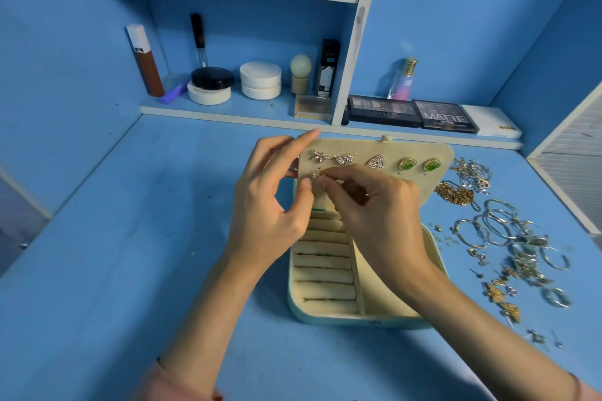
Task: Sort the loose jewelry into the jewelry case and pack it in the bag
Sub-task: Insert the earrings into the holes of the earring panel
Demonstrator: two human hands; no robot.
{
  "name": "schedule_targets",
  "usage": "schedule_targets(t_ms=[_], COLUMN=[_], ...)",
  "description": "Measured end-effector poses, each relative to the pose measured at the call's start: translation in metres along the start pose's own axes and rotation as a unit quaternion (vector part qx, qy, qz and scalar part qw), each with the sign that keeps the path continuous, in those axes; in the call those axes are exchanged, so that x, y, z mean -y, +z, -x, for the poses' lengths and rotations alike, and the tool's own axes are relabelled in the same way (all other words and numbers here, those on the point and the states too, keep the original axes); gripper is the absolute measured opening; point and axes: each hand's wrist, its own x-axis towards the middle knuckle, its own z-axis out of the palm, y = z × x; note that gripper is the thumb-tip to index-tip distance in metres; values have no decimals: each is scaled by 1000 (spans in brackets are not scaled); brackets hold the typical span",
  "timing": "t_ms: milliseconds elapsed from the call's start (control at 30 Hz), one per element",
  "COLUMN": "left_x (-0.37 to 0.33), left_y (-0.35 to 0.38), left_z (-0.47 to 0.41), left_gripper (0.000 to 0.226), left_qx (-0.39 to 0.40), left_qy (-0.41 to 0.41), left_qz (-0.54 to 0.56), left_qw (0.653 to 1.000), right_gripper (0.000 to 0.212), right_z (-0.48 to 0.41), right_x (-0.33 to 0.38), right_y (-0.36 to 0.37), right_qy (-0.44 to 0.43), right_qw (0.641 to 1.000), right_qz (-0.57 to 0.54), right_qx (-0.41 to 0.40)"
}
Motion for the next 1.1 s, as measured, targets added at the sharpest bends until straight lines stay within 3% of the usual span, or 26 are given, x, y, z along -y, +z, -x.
schedule_targets(t_ms=[400, 800, 1000, 1100], left_x=[2, 4, -1, -1], left_y=[0, -8, -18, -21], left_z=[2, 9, 21, 26], left_gripper=[48, 23, 12, 22], left_qx=[1, -12, 18, 29], left_qy=[20, 37, 60, 84], left_qz=[1, 1, -28, -42], left_qw=[1000, 999, 998, 995], right_gripper=[5, 11, 7, 6], right_z=[4, 11, -29, -53], right_x=[-4, 31, 32, 6], right_y=[2, -53, -91, -91], right_qy=[-15, -131, -14, 46], right_qw=[999, 990, 999, 990], right_qz=[14, 52, -11, 29], right_qx=[-25, -23, 49, 133])
